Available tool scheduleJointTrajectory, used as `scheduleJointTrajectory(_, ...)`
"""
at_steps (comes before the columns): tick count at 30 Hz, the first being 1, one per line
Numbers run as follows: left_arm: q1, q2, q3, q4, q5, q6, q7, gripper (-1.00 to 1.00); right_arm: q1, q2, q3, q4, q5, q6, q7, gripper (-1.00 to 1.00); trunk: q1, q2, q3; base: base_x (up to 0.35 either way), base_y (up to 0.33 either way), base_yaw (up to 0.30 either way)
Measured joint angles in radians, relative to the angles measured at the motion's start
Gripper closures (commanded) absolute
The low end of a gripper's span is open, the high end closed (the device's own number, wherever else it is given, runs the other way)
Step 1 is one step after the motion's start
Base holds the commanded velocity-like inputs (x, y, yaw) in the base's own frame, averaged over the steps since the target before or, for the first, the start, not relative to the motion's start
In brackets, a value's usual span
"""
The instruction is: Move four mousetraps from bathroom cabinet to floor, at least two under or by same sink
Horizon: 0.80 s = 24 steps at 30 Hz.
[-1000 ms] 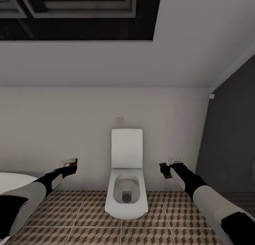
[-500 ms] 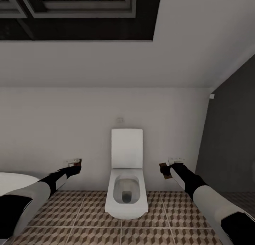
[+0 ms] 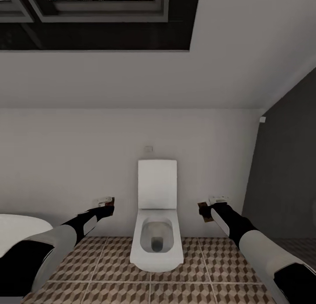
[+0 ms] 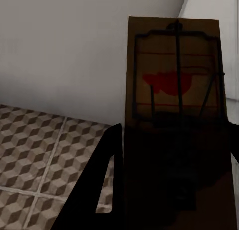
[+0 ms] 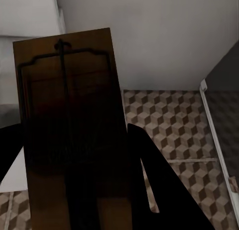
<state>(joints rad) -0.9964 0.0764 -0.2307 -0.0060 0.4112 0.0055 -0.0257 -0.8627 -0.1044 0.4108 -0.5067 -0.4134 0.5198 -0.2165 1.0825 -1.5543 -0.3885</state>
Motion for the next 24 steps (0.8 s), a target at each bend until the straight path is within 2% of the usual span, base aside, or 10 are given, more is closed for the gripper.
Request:
scheduleJointTrajectory(6,0.000,-0.006,-0.002,-0.004,-0.006,0.000,-0.001,1.00,0.000,0.001,-0.003,0.006,-0.001,-0.004,-0.016,1.00,0.000,0.000,0.000,0.225,0.000,0.000)
scheduleJointTrajectory(14,0.000,-0.005,-0.004,-0.008,-0.011,0.000,-0.001,1.00,0.000,0.003,-0.002,0.007,-0.003,-0.017,-0.089,1.00,-0.001,0.000,0.000,0.309,0.000,0.000)
scheduleJointTrajectory(19,0.000,-0.001,-0.005,-0.003,-0.007,0.000,-0.001,1.00,0.000,0.002,-0.004,0.010,-0.003,-0.020,-0.101,1.00,-0.001,0.000,0.000,0.320,0.000,0.000)
scheduleJointTrajectory(24,0.000,0.014,-0.005,0.000,-0.005,0.001,-0.002,1.00,0.000,0.002,-0.003,0.011,-0.004,-0.019,-0.101,1.00,-0.001,0.000,0.000,0.320,0.000,0.000)
